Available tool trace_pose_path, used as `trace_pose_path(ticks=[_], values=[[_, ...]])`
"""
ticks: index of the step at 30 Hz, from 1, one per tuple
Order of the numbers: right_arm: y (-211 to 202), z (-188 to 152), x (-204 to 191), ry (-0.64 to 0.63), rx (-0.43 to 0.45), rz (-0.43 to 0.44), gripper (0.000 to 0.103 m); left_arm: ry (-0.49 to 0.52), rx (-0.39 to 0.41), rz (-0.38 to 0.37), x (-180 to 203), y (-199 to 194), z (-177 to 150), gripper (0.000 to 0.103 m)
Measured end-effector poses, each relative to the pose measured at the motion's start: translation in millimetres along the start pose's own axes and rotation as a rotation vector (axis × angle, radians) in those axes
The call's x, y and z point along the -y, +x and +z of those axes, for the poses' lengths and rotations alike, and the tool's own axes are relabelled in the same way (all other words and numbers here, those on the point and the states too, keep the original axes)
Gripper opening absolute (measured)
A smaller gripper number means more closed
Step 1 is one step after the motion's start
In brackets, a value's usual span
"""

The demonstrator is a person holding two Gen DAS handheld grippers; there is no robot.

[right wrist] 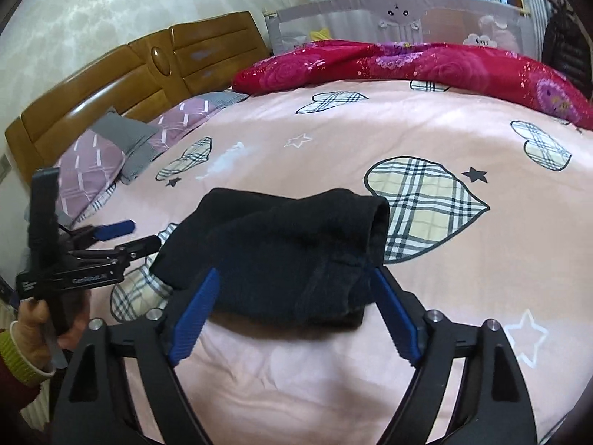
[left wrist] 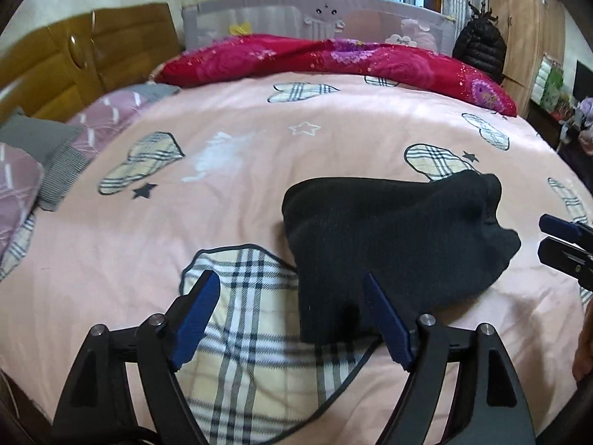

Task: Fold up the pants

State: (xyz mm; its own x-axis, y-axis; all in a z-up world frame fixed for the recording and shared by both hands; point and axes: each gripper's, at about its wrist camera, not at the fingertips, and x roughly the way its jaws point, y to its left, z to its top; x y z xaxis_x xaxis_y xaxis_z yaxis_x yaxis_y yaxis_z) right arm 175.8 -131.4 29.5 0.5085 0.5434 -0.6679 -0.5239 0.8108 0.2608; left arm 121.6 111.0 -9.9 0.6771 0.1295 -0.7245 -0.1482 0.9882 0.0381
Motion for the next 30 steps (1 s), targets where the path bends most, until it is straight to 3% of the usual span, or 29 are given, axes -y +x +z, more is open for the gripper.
trace_pose_path(ticks=[4, 13, 30], values=[[-1.4, -10.8, -4.4, -0.003, 0.0, -0.016, 0.095, 0.021, 0.025, 0.044, 10.7, -8.2, -9.9, 0.084], [8.6, -30.9, -17.9, -0.05, -0.041, -0.08, 0.099, 0.005, 0.002, 0.092, 18.1, -4.3, -28.4, 0.084], [18.7, -40.6, -29.4, -0.063, -0.045, -0.079, 0.1, -0.02, 0.014, 0.081, 23.3, 5.7, -34.2, 0.086]])
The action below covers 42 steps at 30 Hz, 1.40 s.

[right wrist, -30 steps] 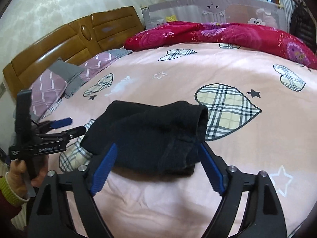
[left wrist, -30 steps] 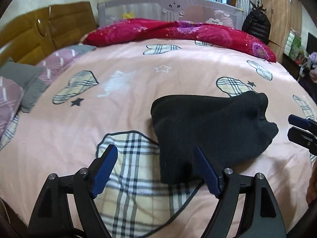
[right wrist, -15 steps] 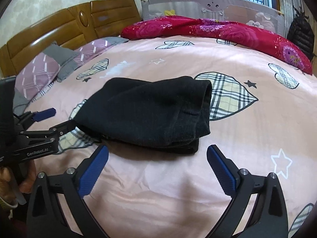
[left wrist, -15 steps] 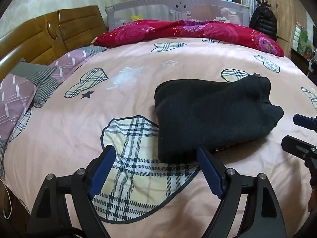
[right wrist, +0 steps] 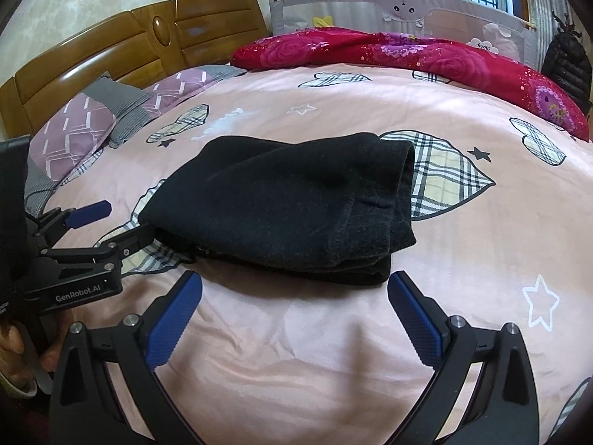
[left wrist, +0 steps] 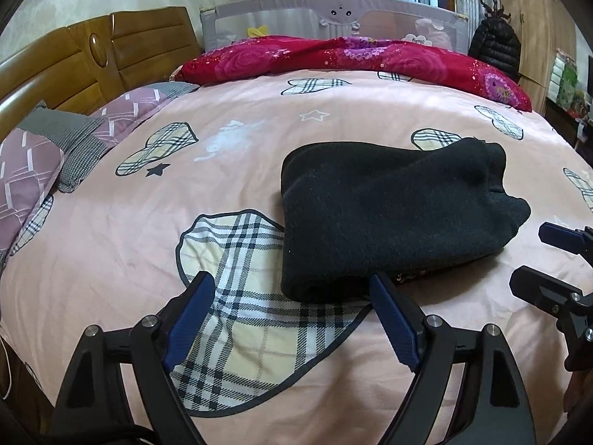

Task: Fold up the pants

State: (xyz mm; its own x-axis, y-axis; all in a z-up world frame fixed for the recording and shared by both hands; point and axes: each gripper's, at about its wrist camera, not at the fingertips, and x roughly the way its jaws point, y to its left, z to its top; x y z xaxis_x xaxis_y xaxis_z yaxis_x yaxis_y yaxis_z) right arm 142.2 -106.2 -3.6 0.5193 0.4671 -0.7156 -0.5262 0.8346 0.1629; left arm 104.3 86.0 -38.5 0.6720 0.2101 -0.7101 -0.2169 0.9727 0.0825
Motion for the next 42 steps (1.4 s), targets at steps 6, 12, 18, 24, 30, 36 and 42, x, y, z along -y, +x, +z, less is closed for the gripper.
trace_pose_path(ticks=[6, 12, 18, 24, 30, 36, 42], values=[[2.9, -0.4, -0.7, 0.006, 0.005, -0.009, 0.101, 0.006, 0.018, -0.013, 2.4, 0.1, -1.6, 0.087], [6.3, -0.9, -2.9, 0.006, -0.009, 0.007, 0.101, 0.001, 0.022, -0.014, 3.0, 1.5, -1.4, 0.087], [6.0, -2.1, -8.4, -0.01, 0.002, 0.005, 0.101, 0.001, 0.036, -0.012, 0.8, 1.4, -0.9, 0.087], [5.6, -3.7, -9.8, -0.004, 0.011, 0.01, 0.101, 0.0, 0.044, -0.014, 0.7, 1.5, -0.5, 0.087], [5.6, -5.3, -9.5, 0.006, 0.007, 0.012, 0.101, 0.007, 0.045, -0.019, 3.2, 2.5, -1.3, 0.087], [5.9, -5.4, -8.7, 0.007, 0.006, 0.007, 0.101, 0.01, 0.045, -0.021, 4.9, 4.0, -0.5, 0.087], [6.1, -3.0, -4.7, 0.024, 0.016, 0.011, 0.101, 0.001, 0.047, -0.019, 3.3, 4.6, 0.6, 0.087]])
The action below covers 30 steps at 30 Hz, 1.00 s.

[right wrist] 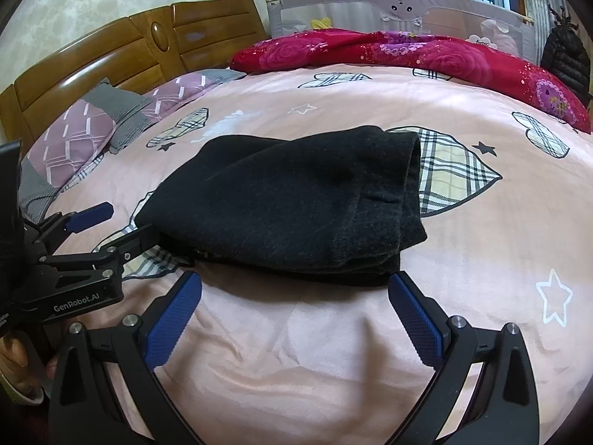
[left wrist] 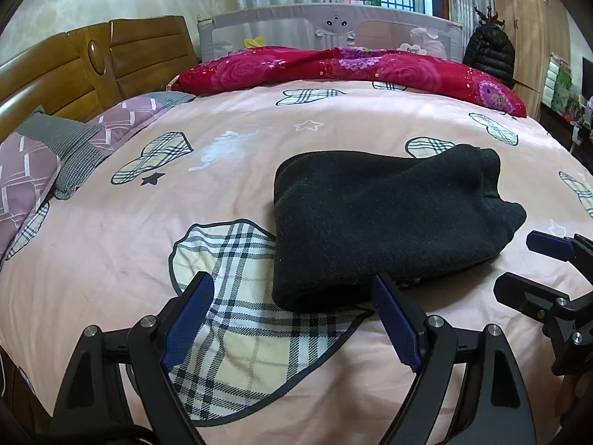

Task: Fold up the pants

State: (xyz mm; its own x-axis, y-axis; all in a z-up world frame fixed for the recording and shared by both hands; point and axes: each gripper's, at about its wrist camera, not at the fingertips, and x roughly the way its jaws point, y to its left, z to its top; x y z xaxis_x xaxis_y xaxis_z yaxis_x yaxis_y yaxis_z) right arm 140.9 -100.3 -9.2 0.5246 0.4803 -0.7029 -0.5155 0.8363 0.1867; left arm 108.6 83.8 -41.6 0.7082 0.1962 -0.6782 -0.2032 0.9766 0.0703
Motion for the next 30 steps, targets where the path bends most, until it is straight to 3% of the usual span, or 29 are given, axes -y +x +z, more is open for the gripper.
trace_pose_path(ticks=[30], values=[[-0.6, 10.7, -4.8, -0.005, 0.019, 0.025, 0.101, -0.008, 0.008, -0.019, -3.3, -2.0, 11.9, 0.087]])
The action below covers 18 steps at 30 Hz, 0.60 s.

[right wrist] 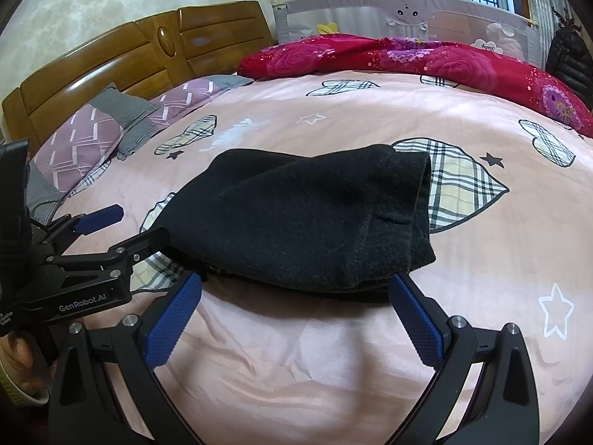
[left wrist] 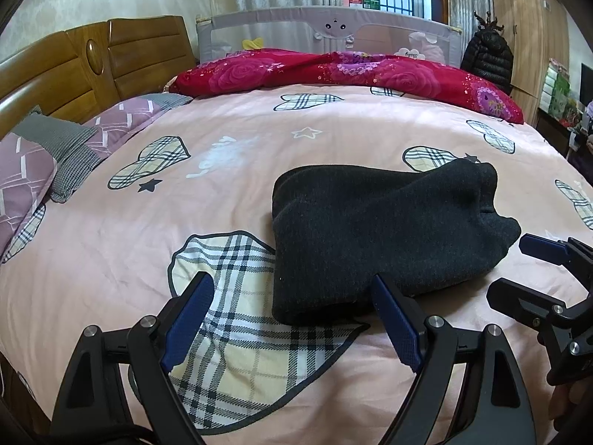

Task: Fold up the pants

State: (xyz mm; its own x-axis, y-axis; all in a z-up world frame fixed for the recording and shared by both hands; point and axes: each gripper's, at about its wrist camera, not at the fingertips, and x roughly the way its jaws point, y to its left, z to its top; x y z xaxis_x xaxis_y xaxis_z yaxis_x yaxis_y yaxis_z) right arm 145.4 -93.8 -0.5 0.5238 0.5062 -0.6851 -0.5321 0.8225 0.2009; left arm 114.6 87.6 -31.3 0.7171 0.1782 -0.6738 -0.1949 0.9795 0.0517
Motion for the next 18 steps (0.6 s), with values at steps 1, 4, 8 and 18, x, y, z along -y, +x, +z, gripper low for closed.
trace_pose_path(ticks=[1, 4, 8, 18], values=[[-0.1, 0.1, -0.1, 0.0, 0.001, 0.001, 0.101, 0.001, 0.002, 0.001, 0.0, -0.4, 0.0, 0.087], [-0.5, 0.1, -0.2, 0.002, 0.003, 0.0, 0.101, 0.0, 0.005, 0.0, -0.2, -0.8, 0.7, 0.087], [-0.4, -0.1, 0.2, 0.006, 0.0, 0.002, 0.101, -0.001, 0.001, -0.005, -0.6, -0.2, 1.0, 0.087], [-0.9, -1.3, 4.9, 0.007, 0.004, -0.006, 0.101, 0.001, -0.001, -0.015, 0.3, 0.1, 2.7, 0.087]])
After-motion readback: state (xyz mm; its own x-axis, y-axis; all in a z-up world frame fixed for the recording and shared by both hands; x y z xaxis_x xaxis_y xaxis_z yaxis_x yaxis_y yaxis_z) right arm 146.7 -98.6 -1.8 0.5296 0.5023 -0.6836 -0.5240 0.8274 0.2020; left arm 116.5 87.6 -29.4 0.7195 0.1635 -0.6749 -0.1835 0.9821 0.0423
